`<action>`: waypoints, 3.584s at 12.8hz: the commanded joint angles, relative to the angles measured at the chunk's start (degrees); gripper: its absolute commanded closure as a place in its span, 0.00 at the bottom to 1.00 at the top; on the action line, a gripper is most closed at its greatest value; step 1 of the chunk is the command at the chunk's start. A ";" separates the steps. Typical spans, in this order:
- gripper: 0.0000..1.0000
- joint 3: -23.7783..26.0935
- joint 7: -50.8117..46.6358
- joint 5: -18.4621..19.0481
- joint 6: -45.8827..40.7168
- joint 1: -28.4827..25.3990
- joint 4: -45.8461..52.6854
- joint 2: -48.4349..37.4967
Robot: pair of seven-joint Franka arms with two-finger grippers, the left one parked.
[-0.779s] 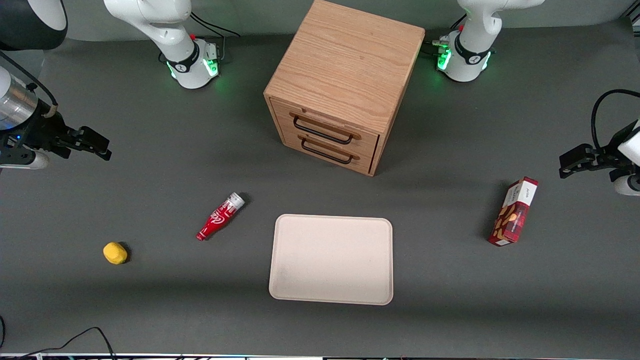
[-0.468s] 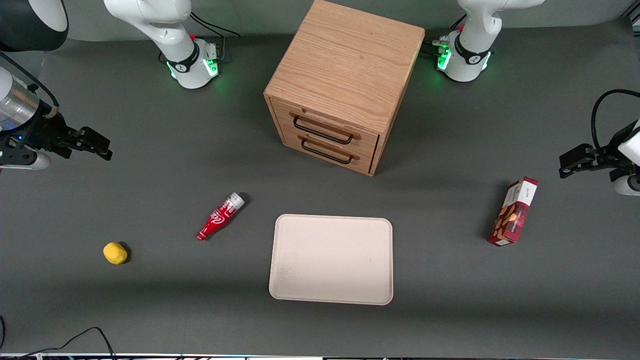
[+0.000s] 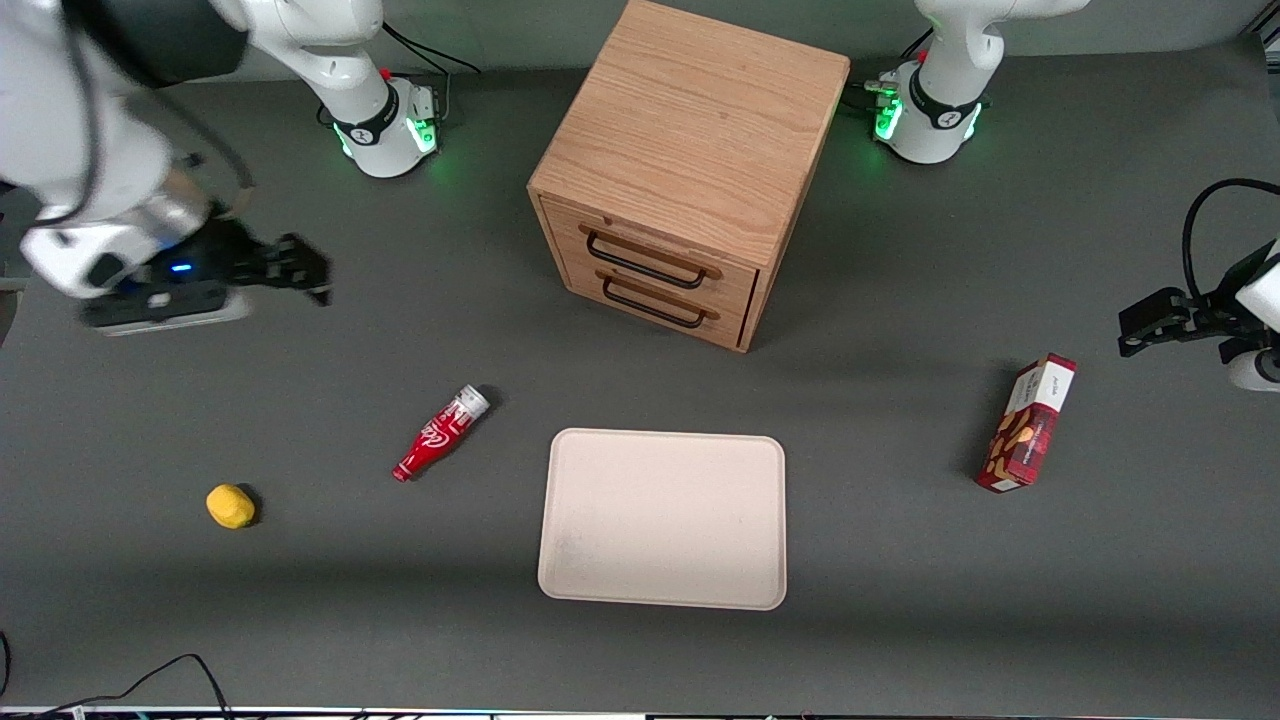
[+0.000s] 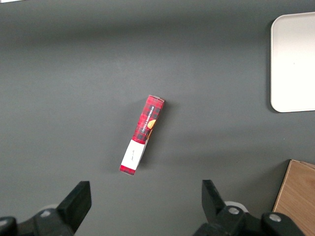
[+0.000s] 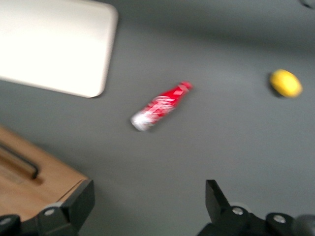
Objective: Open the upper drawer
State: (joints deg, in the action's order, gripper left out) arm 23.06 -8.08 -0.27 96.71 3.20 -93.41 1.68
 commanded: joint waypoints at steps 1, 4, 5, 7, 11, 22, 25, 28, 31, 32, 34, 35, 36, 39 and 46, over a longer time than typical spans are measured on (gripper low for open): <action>0.00 8.45 -0.10 0.00 -0.47 -1.43 6.91 7.70; 0.00 16.38 -0.10 0.35 1.89 -4.50 11.66 16.75; 0.00 17.27 -0.01 0.44 4.17 -6.25 12.02 19.30; 0.00 17.54 2.96 0.97 8.21 -8.98 12.03 22.65; 0.00 18.77 7.19 4.13 9.90 -11.11 9.66 25.65; 0.00 19.04 14.23 7.82 15.34 -11.54 5.18 28.55; 0.00 18.25 15.45 10.19 18.42 -12.07 4.38 29.69; 0.00 15.80 19.58 10.11 18.69 -11.99 5.17 29.70; 0.00 13.33 21.17 10.11 18.78 -11.99 7.27 29.87; 0.00 12.11 23.35 9.94 18.87 -12.07 7.97 30.13; 0.00 8.95 25.99 9.76 20.09 -12.68 9.56 30.75; 0.00 7.63 27.49 9.76 20.97 -12.69 10.26 30.84; 0.00 6.48 28.46 9.76 22.37 -12.69 10.35 30.84; 0.00 3.32 29.52 9.67 26.24 -12.69 10.62 30.84; 0.00 -1.26 29.61 9.58 30.73 -12.69 13.42 32.24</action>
State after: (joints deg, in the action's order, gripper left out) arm 23.79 21.50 8.11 125.02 -8.51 -82.84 32.36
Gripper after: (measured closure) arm 0.000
